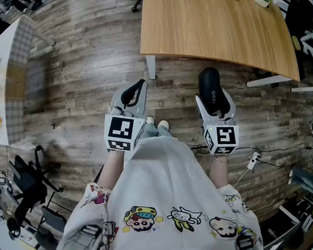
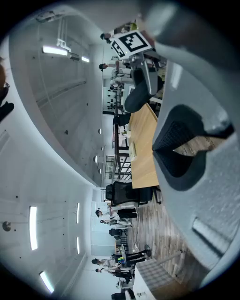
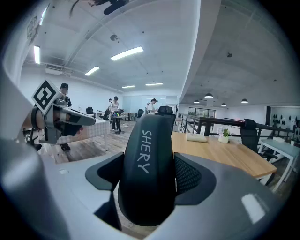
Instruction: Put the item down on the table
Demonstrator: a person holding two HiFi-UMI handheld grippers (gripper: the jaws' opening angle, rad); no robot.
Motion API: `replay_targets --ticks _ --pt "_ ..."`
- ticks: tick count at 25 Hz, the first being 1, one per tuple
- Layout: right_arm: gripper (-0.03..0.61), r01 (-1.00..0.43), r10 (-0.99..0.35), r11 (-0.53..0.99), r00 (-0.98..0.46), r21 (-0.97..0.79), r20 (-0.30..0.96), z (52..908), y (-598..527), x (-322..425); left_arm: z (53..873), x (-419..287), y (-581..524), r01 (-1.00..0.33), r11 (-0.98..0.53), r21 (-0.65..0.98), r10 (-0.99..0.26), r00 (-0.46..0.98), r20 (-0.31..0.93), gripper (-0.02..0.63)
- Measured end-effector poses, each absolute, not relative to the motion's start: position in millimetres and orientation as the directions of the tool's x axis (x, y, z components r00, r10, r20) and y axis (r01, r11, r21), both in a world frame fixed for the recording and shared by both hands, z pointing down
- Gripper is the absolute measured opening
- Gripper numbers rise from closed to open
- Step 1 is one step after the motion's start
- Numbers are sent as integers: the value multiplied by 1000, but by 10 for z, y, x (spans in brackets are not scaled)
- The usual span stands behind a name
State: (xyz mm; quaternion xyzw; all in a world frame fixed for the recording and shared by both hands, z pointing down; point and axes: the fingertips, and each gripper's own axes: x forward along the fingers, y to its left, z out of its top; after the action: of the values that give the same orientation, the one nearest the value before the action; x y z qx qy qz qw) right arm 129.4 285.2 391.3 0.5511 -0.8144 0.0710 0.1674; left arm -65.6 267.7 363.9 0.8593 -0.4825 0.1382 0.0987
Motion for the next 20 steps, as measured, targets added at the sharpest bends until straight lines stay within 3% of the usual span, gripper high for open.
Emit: replay_targets --ticks 20 --pt "348 -900 -850 436 -403 25 339 3939 2702 1184 3658 -733 2549 -880 -474 25 -829 456 325 0"
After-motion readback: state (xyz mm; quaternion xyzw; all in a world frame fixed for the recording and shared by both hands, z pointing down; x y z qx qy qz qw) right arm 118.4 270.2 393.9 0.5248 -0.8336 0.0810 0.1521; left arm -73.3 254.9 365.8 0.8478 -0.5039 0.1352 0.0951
